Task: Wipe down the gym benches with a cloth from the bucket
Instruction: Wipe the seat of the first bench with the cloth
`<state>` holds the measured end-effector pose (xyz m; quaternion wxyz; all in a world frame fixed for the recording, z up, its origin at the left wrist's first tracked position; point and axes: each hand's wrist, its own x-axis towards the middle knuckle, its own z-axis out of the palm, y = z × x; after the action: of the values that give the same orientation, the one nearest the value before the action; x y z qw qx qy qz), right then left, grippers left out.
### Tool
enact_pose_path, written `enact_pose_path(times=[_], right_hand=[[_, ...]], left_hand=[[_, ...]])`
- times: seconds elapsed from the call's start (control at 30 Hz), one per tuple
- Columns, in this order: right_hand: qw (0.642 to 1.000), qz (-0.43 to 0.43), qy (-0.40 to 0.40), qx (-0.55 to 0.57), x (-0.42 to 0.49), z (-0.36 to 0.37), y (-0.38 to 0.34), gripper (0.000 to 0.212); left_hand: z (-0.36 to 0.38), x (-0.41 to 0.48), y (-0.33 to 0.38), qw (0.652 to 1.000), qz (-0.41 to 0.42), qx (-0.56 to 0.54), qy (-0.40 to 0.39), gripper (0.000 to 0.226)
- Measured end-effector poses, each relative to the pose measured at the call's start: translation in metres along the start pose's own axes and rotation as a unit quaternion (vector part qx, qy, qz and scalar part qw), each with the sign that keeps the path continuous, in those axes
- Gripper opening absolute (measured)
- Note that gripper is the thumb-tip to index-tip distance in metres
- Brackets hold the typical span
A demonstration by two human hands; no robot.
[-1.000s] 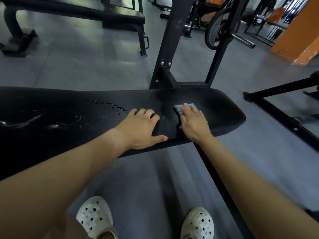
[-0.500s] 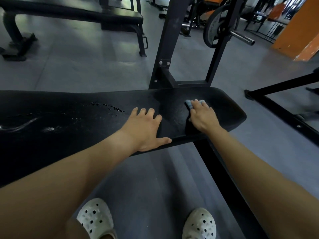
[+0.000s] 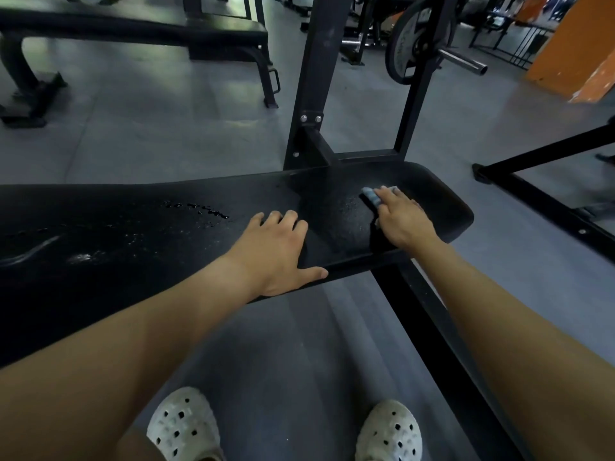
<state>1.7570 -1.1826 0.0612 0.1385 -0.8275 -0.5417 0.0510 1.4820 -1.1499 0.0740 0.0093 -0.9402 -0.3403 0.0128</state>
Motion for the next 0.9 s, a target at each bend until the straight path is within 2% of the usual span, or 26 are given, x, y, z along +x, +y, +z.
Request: enact_pose_path(times=[0.07,0.13,0.23,0.37,0.53,0.67,0.8,0.9], right_hand=[[0.999,0.030,0.017,0.002,-0.001,0.007,-0.011,0.049],[0.999,0.025,0.034,0.006,-0.013,0.013,-0.025,0.049],[0.997,-0.046,0.058,0.010,-0.041,0.025,-0.040,0.048],[0.994,-0.106,0.037,-0.003,-0.052,0.029,-0.028,0.051],[0.996,0.010,0.086,0.012,-0.039,0.020,-0.009,0.050],[0.989,0.053,0.135,0.035,-0.059,0.036,-0.048,0.049],[0.982,-0.035,0.177,0.050,-0.098,0.062,-0.094,0.053],[0.975,-0.118,0.174,0.068,-0.114,0.072,-0.096,0.052]], left_hand=[[0.000,0.000,0.000,1.000,0.003,-0.008,0.000,0.093],[-0.001,0.001,0.001,1.000,0.004,-0.012,-0.005,0.093],[-0.002,0.002,0.002,1.000,-0.001,-0.011,-0.007,0.093],[-0.001,-0.001,0.002,1.000,-0.003,-0.018,-0.009,0.093],[0.001,-0.010,-0.004,0.999,-0.002,-0.039,-0.027,0.096],[0.003,-0.015,-0.008,0.998,-0.001,-0.050,-0.023,0.095],[0.002,-0.015,-0.010,0.999,0.001,-0.050,-0.013,0.092],[0.000,-0.018,-0.012,0.999,0.000,-0.051,-0.011,0.091]])
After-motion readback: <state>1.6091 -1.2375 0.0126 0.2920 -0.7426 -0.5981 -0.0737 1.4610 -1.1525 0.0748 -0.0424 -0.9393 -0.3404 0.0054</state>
